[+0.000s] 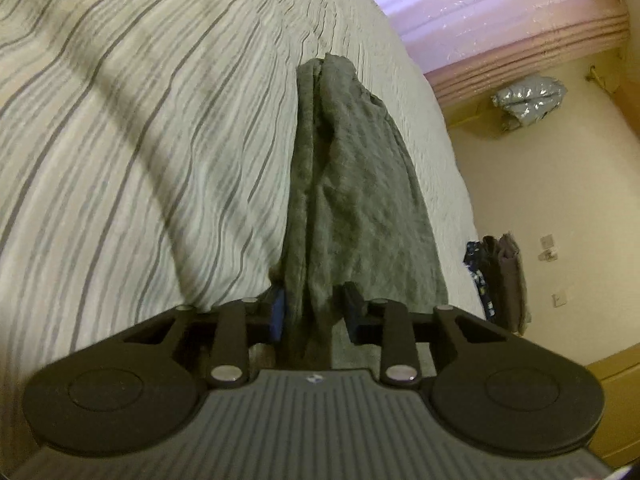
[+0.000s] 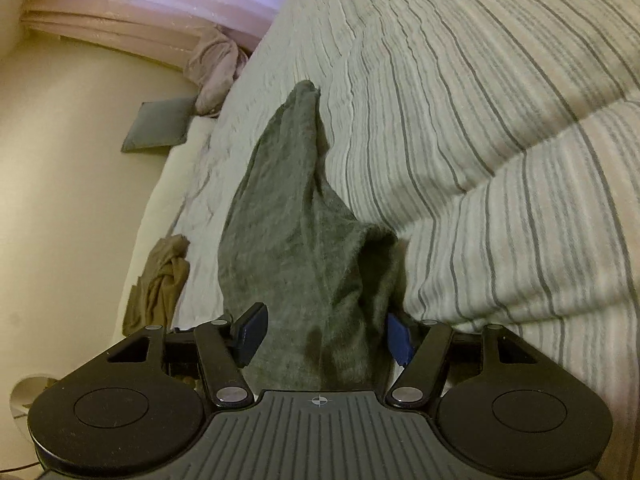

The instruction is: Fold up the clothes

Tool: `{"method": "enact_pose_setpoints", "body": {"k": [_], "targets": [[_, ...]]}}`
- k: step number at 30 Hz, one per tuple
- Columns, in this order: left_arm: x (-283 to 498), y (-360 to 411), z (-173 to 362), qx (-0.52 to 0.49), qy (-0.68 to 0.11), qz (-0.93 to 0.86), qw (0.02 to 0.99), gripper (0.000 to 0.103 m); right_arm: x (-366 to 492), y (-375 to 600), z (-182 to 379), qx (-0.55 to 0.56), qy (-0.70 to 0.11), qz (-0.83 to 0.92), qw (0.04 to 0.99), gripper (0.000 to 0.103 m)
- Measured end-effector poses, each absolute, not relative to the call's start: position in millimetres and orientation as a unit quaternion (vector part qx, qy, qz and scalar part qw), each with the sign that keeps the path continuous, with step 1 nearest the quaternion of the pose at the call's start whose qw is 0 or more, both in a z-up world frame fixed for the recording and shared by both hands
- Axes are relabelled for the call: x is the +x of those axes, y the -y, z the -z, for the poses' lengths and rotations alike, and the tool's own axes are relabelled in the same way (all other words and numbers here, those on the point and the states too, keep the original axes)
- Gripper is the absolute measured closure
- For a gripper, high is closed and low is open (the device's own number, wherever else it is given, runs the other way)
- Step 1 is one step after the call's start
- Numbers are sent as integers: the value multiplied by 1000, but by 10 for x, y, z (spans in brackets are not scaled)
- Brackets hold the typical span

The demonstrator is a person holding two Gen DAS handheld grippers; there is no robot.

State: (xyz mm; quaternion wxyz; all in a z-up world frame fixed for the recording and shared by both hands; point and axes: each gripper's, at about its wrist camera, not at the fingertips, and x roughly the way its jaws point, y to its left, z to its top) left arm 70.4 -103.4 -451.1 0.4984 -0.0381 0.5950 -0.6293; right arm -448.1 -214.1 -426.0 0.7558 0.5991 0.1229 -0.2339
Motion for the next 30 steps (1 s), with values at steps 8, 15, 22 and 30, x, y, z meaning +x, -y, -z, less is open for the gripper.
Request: {"method": "enact_pose_setpoints", "body": {"k": [8, 15, 22, 30], "targets": [[735, 924, 4562, -52, -596, 645, 476, 89, -4587, 2080, 4255, 600, -113, 228, 758, 50], [726, 844, 4534, -60, -584, 657, 473, 99, -4510, 2066, 4290, 603, -118, 234, 753, 95], [690, 679, 4257, -79, -558, 680, 470, 101, -4630, 1799, 4023, 591, -90, 253, 761, 98], [634, -30, 4121, -93, -561, 687, 452, 101, -4853, 1125, 3793, 596, -60, 250, 761, 98]]}}
